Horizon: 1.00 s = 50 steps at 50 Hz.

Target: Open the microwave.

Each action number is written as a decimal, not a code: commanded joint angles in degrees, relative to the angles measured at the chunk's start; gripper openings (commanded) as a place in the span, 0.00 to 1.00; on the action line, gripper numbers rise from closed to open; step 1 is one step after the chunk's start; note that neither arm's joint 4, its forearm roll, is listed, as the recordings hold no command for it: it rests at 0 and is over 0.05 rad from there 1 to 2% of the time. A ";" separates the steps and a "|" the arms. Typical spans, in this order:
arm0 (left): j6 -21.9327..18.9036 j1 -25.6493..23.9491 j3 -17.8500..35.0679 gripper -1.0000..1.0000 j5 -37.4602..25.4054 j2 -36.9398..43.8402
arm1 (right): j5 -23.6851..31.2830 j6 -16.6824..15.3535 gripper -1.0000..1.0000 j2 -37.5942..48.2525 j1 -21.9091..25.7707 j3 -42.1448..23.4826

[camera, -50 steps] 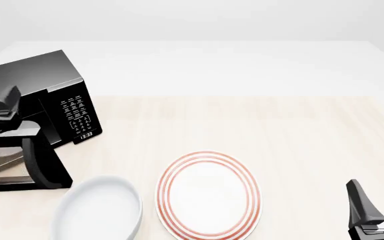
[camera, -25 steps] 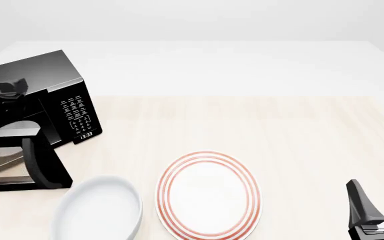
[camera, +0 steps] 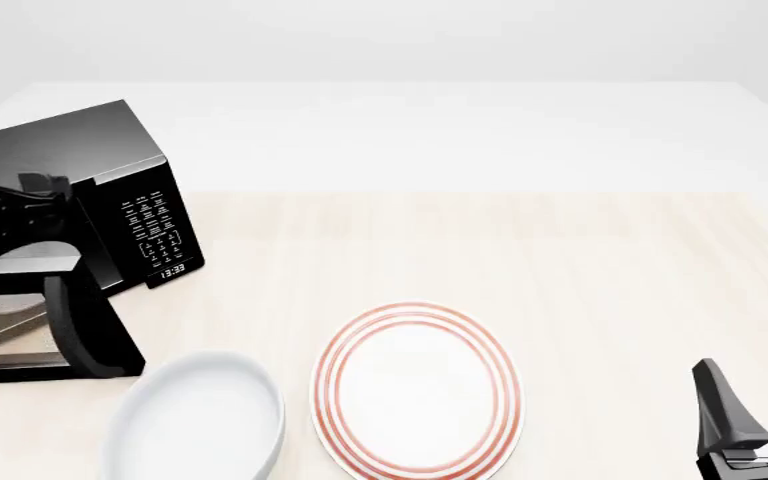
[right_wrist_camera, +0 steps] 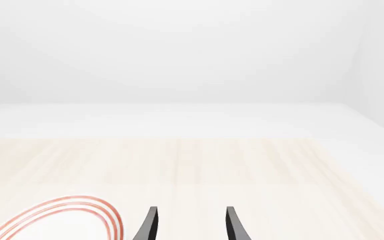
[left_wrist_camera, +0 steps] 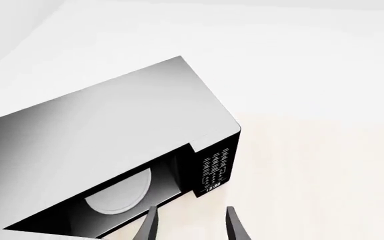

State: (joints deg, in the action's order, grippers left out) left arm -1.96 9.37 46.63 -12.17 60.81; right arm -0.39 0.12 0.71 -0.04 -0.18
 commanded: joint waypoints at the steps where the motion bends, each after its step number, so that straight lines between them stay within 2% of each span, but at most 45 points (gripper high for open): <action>1: -2.25 0.58 3.21 1.00 -2.88 4.56 | 0.00 0.02 1.00 0.00 0.00 0.00; 12: -4.22 1.34 5.09 1.00 -4.30 7.23 | 0.00 -0.01 1.00 0.00 0.00 0.00; 17: -4.73 3.68 6.48 1.00 -5.46 7.71 | 0.00 0.01 1.00 -0.01 0.01 0.00; 29: -5.62 3.43 9.63 1.00 -6.44 12.01 | 0.00 0.00 1.00 0.00 0.00 0.00; 50: -5.05 5.60 7.54 1.00 -5.83 14.75 | 0.00 -0.01 1.00 0.00 0.01 0.00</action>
State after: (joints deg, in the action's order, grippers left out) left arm -7.35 14.11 54.74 -18.10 74.26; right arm -0.39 0.12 0.71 -0.03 -0.18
